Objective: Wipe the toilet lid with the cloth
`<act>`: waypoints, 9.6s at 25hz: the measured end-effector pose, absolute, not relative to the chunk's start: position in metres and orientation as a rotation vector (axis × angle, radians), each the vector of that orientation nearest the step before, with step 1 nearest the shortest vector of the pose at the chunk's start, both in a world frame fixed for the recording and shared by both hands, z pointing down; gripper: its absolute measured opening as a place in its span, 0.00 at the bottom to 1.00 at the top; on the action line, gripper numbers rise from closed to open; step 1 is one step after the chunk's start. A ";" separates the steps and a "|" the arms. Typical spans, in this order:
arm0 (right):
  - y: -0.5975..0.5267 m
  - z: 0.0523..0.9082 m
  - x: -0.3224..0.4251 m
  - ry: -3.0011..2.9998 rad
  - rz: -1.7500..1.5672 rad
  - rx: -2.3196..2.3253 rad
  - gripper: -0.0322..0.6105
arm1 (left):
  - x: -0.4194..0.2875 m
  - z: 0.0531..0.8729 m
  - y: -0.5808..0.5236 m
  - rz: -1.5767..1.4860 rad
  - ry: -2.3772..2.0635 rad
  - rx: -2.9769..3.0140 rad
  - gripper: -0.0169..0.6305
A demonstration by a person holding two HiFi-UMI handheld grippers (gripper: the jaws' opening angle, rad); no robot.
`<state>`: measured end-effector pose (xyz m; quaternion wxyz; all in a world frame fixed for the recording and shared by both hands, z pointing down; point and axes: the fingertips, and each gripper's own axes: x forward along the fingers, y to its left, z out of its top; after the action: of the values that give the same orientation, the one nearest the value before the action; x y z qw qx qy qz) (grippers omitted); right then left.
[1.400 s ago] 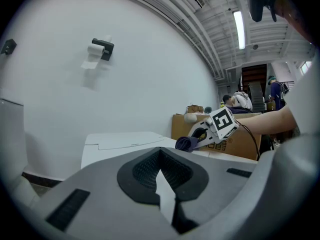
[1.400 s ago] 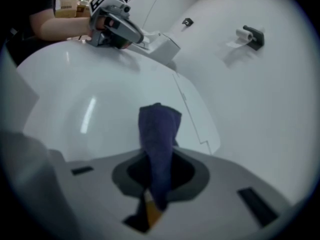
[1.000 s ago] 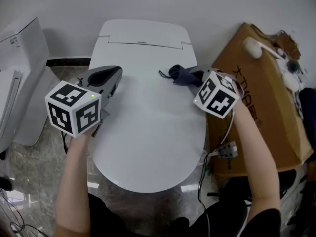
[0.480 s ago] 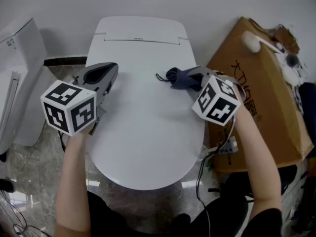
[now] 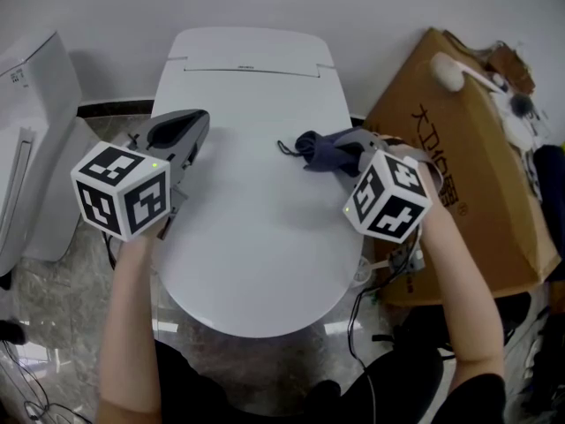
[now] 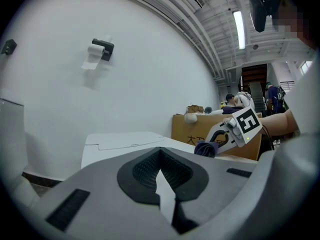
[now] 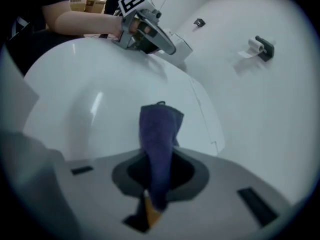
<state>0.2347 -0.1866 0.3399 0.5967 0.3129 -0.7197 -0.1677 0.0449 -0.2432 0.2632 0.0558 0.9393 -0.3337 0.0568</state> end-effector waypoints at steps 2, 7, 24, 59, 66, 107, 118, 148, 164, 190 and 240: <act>-0.181 0.340 0.233 -1.676 -0.390 0.723 0.15 | 0.045 0.264 -0.243 0.177 -1.013 2.848 0.05; -0.166 0.341 0.229 -1.692 -0.381 0.712 0.15 | 0.044 0.264 -0.243 0.177 -1.013 2.847 0.05; -0.123 0.341 0.219 -1.701 -0.356 0.687 0.15 | 0.044 0.263 -0.243 0.179 -1.020 2.845 0.05; -0.034 0.335 0.203 -1.767 -0.302 0.684 0.15 | 0.047 0.262 -0.242 0.174 -1.012 2.852 0.05; -0.094 0.282 0.204 -1.750 -0.433 0.787 0.15 | 0.048 0.261 -0.241 0.157 -1.021 2.861 0.05; -0.373 0.336 0.206 -1.437 -0.477 0.711 0.15 | 0.046 0.260 -0.241 0.141 -1.030 2.869 0.05; -0.353 0.337 0.200 -1.455 -0.478 0.683 0.15 | 0.046 0.260 -0.241 0.147 -1.027 2.868 0.05; -0.270 0.339 0.188 -1.474 -0.527 0.639 0.15 | 0.046 0.262 -0.241 0.160 -1.026 2.861 0.05; -0.225 0.342 0.181 -1.494 -0.538 0.616 0.15 | 0.047 0.262 -0.240 0.161 -1.021 2.862 0.05; -0.151 0.343 0.167 -1.522 -0.513 0.582 0.15 | 0.048 0.263 -0.240 0.169 -1.013 2.861 0.05; -0.017 0.345 0.156 -1.526 -0.473 0.542 0.15 | 0.050 0.262 -0.238 0.165 -1.009 2.867 0.05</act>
<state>0.1561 -0.0175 0.3448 0.6647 0.2401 -0.6758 -0.2095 0.0496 -0.2376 0.2616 0.0489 0.9407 -0.3313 0.0542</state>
